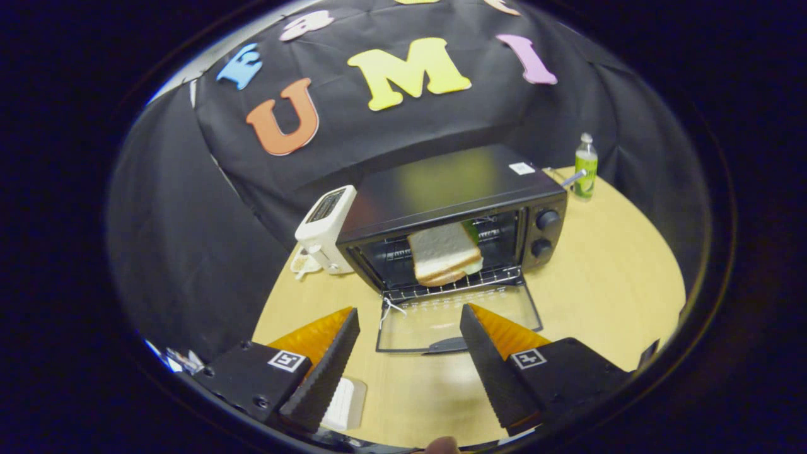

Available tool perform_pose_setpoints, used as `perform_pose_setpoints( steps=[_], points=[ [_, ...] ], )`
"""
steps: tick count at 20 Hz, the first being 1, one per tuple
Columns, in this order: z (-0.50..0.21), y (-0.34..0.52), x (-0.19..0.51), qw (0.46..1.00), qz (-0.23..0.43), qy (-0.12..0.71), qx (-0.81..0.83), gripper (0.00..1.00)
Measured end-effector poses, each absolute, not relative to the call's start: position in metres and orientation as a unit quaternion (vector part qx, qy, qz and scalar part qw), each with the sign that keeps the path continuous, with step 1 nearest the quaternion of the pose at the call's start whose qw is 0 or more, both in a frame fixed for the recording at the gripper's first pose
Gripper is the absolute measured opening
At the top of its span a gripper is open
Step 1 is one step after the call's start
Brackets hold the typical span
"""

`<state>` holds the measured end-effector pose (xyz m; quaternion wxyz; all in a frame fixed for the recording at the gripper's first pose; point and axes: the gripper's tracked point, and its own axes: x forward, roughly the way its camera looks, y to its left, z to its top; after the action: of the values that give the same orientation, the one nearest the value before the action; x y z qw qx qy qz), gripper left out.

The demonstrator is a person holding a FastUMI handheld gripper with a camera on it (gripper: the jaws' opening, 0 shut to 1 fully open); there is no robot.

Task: Open the toaster oven, put the food inside, and close the toaster oven door.

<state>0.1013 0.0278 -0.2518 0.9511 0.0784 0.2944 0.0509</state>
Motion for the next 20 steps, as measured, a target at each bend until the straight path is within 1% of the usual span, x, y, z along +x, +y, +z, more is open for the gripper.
perform_pose_setpoints(
  steps=[3, 8, 11, 15, 20],
  points=[
    [-0.253, 0.023, 0.078, 0.960, 0.035, 0.276, 0.040, 1.00],
    [-0.302, 0.019, 0.054, 0.956, 0.030, 0.292, 0.000, 1.00],
    [-0.343, 0.012, 0.055, 0.948, 0.022, 0.316, -0.005, 1.00],
    [-0.395, 0.002, 0.076, 0.942, 0.012, 0.335, -0.015, 1.00],
    [-0.435, 0.000, 0.100, 0.940, 0.004, 0.341, -0.018, 1.00]
  ],
)
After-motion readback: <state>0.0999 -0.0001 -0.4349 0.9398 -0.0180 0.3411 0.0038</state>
